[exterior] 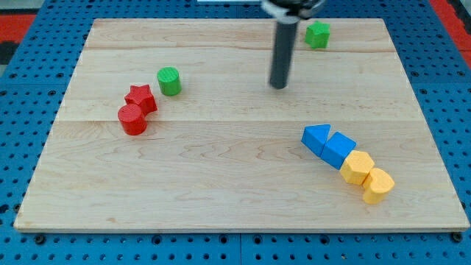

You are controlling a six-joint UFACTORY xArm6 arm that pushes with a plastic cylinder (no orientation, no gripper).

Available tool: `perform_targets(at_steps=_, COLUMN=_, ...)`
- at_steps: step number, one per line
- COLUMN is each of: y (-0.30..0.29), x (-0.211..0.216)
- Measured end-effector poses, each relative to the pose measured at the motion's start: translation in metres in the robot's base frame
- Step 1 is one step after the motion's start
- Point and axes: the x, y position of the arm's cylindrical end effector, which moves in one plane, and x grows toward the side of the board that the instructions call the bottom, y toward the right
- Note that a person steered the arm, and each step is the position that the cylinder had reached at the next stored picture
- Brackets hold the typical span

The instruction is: Move the green circle towards right side

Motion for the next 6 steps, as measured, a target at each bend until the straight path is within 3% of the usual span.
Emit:
perform_targets(at_steps=2, y=-0.133, x=0.020)
perform_targets(at_steps=3, y=-0.165, x=0.002)
perform_targets(at_steps=5, y=-0.198, x=-0.040)
perform_targets(at_steps=6, y=-0.159, x=-0.058)
